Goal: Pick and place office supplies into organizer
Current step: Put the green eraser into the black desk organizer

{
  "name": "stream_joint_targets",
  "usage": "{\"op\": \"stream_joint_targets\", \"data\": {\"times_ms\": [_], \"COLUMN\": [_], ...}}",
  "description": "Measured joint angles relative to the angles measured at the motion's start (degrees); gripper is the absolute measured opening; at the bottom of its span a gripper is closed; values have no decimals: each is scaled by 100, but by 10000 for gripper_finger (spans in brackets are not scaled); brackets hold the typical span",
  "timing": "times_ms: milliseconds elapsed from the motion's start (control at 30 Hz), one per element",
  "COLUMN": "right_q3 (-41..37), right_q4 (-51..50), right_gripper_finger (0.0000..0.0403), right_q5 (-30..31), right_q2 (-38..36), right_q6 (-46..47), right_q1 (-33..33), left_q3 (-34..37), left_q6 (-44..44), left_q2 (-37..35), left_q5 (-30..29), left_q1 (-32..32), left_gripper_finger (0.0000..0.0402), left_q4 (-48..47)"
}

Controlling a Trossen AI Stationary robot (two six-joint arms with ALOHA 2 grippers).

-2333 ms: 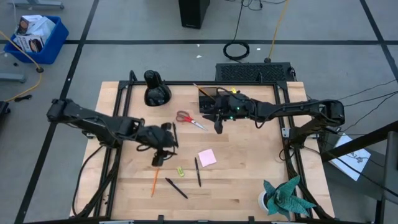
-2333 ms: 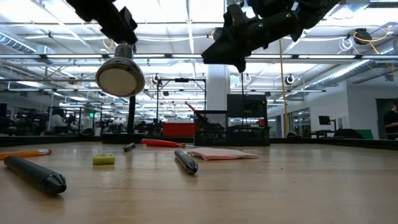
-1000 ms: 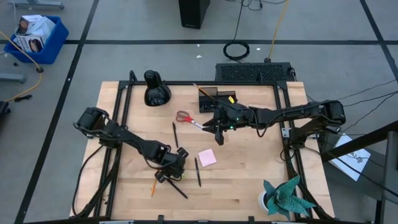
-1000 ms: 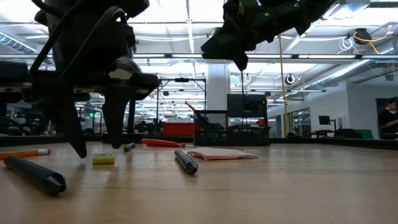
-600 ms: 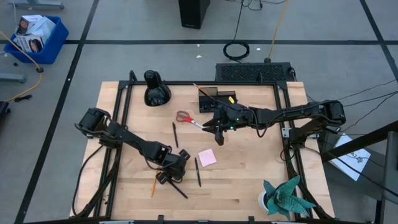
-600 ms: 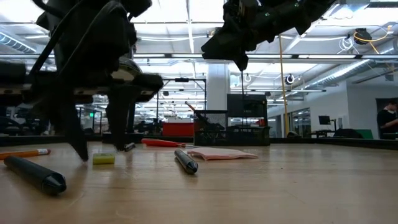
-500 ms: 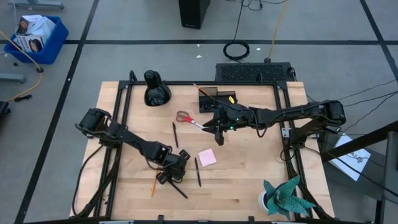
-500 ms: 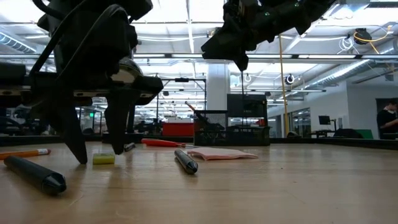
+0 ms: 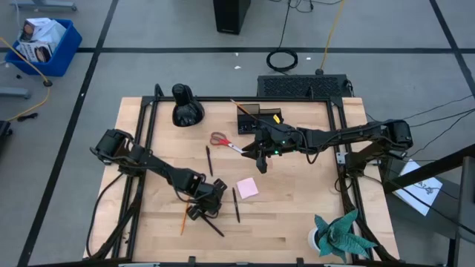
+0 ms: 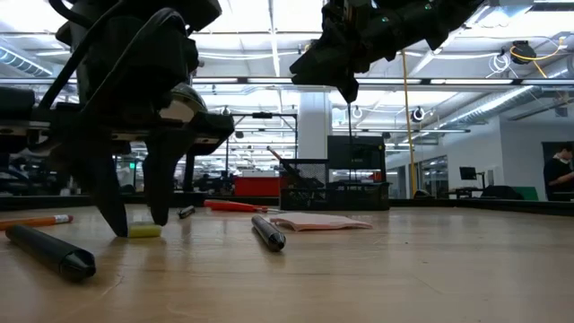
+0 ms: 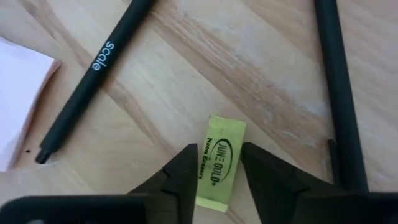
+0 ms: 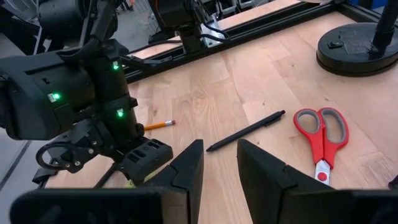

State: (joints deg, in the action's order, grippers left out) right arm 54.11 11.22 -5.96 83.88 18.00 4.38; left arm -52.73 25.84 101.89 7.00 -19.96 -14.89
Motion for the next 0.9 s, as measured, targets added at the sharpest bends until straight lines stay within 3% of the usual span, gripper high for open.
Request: {"op": "stream_joint_targets", "data": {"times_ms": [300,900], "right_q3": [0,0], "right_q4": [2,-31], "right_gripper_finger": [89,89], "right_q5": [0,15], "right_q2": [0,2], "right_q6": [-1,-80], "right_q1": [0,0], "left_q3": [0,12], "left_q6": [-174,-855], "left_q2": [4,-79], "left_q5": [164,-7], "left_q1": [77,82], "left_gripper_finger": [62,67], "left_q4": [8,15]}}
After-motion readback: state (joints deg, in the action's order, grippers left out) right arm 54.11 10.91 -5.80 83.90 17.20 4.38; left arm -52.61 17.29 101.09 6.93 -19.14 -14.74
